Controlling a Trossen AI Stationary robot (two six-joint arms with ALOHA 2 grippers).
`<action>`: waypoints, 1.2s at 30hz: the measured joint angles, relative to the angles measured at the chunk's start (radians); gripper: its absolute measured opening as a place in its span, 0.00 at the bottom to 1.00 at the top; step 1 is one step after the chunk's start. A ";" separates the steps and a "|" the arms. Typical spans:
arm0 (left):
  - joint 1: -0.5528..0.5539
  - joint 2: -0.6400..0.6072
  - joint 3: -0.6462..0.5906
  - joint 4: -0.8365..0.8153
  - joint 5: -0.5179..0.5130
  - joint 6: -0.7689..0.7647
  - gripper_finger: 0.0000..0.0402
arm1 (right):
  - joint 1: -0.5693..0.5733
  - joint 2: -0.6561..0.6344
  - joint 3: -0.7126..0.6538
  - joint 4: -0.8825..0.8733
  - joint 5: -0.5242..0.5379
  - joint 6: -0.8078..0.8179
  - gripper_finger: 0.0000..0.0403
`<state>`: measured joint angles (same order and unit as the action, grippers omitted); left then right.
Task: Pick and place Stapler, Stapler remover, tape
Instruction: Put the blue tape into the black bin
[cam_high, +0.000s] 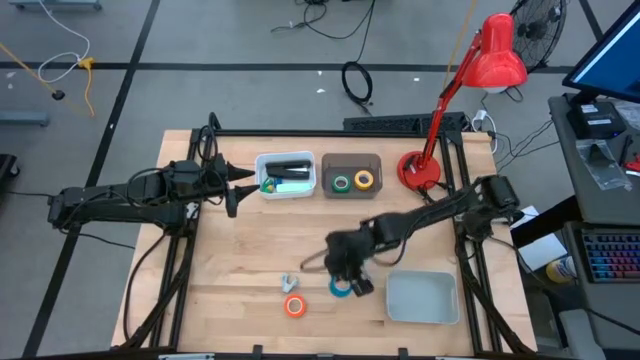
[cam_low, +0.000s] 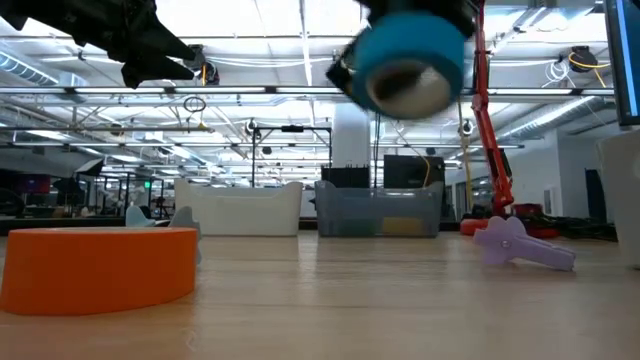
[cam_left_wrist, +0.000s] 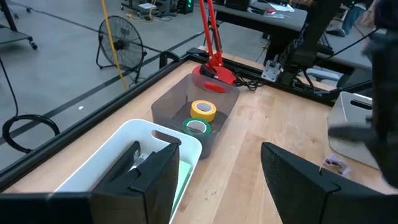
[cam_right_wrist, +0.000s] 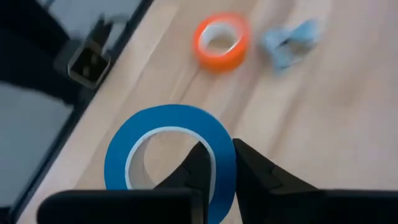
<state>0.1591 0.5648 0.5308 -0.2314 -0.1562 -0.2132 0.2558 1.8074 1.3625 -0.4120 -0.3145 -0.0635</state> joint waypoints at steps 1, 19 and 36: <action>0.000 0.000 0.000 0.000 0.000 0.000 0.57 | -0.016 -0.026 0.001 0.000 0.000 0.000 0.09; 0.000 0.000 0.000 0.000 0.000 0.000 0.57 | -0.407 -0.231 0.001 0.001 0.098 -0.031 0.09; 0.000 0.000 0.000 0.001 0.000 -0.006 0.57 | -0.568 -0.226 0.001 -0.122 0.628 0.167 0.09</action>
<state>0.1593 0.5644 0.5308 -0.2306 -0.1562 -0.2196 -0.3127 1.5810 1.3636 -0.5341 0.3131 0.1037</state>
